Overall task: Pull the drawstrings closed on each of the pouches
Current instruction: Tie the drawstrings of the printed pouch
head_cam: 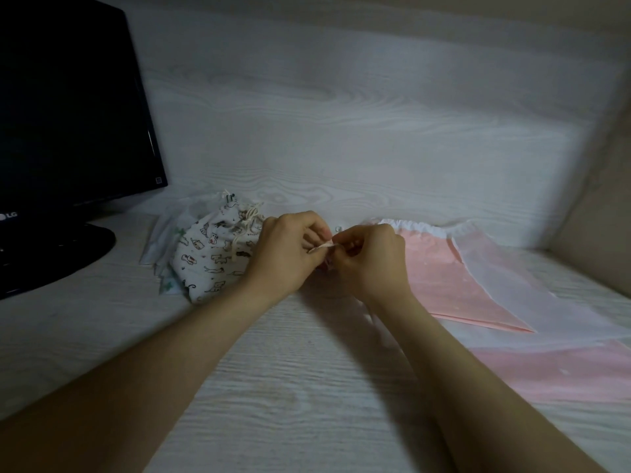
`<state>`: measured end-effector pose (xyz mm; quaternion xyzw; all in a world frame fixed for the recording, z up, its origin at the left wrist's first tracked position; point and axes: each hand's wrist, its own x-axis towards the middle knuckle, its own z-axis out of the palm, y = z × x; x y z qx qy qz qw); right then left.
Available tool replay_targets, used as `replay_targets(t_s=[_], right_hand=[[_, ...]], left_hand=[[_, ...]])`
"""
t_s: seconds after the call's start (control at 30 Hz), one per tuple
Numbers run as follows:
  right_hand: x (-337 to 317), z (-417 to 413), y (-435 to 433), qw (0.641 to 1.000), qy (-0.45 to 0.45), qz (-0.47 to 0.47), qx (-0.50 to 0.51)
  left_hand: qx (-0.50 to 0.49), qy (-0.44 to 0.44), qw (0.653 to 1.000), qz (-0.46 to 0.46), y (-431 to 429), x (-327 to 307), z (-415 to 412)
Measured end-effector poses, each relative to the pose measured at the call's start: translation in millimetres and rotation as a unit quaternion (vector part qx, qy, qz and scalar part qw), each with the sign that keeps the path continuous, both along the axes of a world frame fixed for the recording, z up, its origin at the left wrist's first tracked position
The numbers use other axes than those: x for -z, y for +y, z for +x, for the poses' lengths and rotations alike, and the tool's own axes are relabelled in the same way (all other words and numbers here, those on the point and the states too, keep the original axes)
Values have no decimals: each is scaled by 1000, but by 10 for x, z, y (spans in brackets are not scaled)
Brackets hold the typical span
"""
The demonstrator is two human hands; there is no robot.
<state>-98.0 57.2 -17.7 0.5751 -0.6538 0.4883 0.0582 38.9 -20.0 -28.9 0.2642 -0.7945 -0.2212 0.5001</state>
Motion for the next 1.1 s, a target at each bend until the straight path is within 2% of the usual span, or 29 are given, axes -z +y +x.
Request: replay_targets(t_s=[0.2,0.33,0.53,0.67,0.9,1.0,1.1], right_hand=[[18,-14,9,999,-25,28,22],[52,-31,-44,986,-132,92,-41],[-4,-57,-32,915,-338,184,-119],[-28,-88,-19,873,-415,220,-130],[-47,-112,-51,796,-542,212,-167],[-35,-122,-57,794,-546,203,-173],[-16,-141,-48,823,-517,180,-153]], left_hand=[[19,-27,999,8,-6,45,-24],[-7,-32,999,-6,-28,22,11],[-6,-47,999,-16,-63,4,87],[-9,-59,998,-33,-70,2,101],[18,-71,997,-16,-33,-28,97],[31,-61,998,-8,-31,-10,90],[19,-68,997,-40,-50,-15,100]])
